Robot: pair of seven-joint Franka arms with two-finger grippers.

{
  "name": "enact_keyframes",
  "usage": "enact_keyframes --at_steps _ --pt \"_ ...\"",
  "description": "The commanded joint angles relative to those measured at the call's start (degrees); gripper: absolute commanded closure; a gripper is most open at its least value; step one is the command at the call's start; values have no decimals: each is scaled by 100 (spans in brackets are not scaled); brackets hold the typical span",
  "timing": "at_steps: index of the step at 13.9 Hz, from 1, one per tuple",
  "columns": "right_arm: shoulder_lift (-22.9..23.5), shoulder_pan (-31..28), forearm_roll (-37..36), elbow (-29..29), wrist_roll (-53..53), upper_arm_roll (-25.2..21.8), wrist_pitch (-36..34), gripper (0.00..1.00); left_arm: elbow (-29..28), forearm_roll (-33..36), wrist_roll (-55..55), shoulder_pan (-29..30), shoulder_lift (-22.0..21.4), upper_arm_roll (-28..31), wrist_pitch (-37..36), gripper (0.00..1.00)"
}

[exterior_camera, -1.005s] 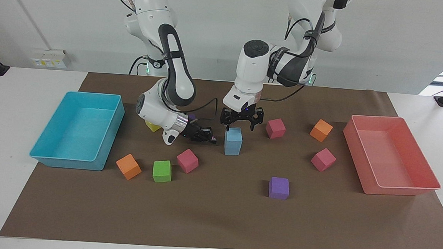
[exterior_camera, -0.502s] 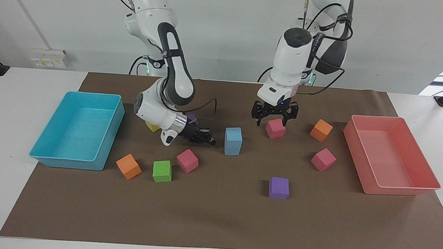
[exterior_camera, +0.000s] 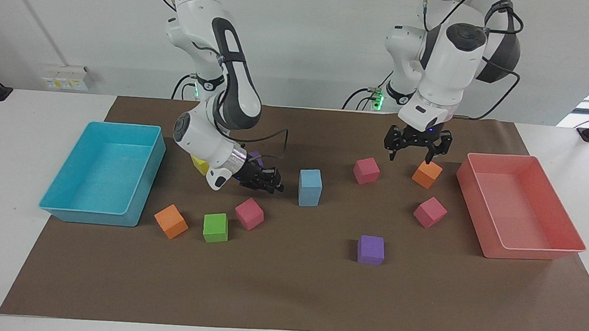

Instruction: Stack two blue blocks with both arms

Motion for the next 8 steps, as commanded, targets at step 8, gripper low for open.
enact_keyframes --at_steps 8 --pt "-494 -333 -2495 256 1290 -55 -396 0 1362 -506 2033 1075 -225 36 -1888 0"
